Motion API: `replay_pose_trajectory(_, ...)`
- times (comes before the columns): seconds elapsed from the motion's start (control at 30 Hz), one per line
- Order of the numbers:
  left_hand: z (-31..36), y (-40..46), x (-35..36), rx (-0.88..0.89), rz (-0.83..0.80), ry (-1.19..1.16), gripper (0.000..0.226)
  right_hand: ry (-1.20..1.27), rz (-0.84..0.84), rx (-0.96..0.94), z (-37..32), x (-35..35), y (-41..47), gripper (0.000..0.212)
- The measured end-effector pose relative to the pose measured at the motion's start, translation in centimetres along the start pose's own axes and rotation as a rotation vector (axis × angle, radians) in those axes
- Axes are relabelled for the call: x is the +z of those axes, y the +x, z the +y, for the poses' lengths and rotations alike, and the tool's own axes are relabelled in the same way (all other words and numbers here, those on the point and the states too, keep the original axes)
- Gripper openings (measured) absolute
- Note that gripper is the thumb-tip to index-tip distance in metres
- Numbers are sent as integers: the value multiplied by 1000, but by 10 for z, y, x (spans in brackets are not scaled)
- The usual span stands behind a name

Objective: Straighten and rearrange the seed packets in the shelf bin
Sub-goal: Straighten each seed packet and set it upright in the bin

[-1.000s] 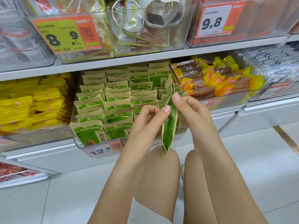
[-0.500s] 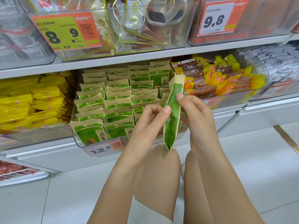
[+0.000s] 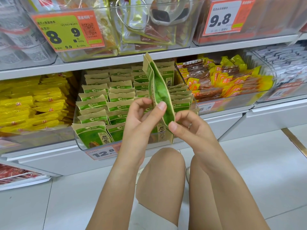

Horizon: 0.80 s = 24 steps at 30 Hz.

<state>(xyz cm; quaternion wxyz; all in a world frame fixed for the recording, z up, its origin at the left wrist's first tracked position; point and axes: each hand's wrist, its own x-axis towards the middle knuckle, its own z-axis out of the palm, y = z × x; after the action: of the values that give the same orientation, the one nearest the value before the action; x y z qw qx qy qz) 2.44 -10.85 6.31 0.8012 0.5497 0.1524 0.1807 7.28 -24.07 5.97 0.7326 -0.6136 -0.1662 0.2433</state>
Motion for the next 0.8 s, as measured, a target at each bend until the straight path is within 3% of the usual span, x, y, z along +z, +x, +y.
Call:
replay_pose_trajectory(0.2, 0, -3, 1, -37, 2, -44, 53, -30, -11, -44, -6, -1, -3, 13)
replay_pose_trajectory(0.53, 3, -3, 1, -86, -60, -55, 42, -14, 123, -81, -4, 0, 0, 22)
replay_pose_trajectory(0.67, 10, -6, 4, -74, -59, 14, 47, -119, 216, -149, 5, -2, 2, 9)
replay_pose_trajectory(0.8, 14, -9, 10, -28, -27, 53, 45, -388, 334, -290, 7, 4, 0, 19)
